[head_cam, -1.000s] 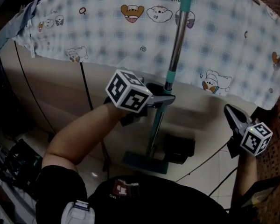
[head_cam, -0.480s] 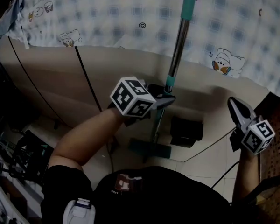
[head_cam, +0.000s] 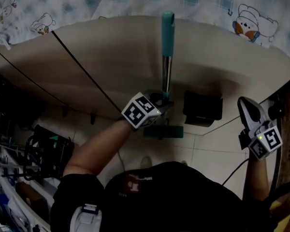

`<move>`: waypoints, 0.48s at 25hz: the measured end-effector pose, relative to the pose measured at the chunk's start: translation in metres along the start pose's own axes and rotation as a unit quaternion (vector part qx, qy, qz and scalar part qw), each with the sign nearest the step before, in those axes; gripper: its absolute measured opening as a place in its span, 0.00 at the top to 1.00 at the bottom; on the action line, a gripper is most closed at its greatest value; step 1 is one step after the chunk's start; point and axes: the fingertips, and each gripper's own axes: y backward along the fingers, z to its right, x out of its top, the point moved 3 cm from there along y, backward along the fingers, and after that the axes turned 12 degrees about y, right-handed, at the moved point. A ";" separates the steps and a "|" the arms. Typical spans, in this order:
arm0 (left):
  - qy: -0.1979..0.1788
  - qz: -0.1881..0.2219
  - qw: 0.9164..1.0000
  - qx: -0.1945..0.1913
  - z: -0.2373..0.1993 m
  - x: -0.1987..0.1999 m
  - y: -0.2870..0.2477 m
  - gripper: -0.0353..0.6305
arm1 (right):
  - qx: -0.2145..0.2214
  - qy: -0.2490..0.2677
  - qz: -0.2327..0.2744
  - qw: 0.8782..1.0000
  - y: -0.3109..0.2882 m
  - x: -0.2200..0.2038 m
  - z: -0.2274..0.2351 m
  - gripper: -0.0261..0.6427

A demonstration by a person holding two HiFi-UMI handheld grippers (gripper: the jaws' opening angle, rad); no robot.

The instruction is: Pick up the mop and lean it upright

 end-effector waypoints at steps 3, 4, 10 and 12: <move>0.003 -0.027 1.000 0.001 -0.005 -0.052 -0.033 0.75 | 0.003 -0.034 -0.011 0.999 0.000 -0.041 -0.007 0.94; 0.004 -0.035 0.999 0.001 -0.006 -0.068 -0.045 0.75 | 0.004 -0.044 -0.015 0.999 0.000 -0.055 -0.009 0.94; 0.005 -0.084 0.996 0.003 -0.014 -0.158 -0.106 0.75 | -0.005 -0.071 -0.049 0.996 0.004 -0.123 -0.019 0.94; 0.006 -0.099 0.995 0.003 -0.017 -0.183 -0.125 0.75 | -0.008 -0.083 -0.059 0.995 0.006 -0.139 -0.021 0.94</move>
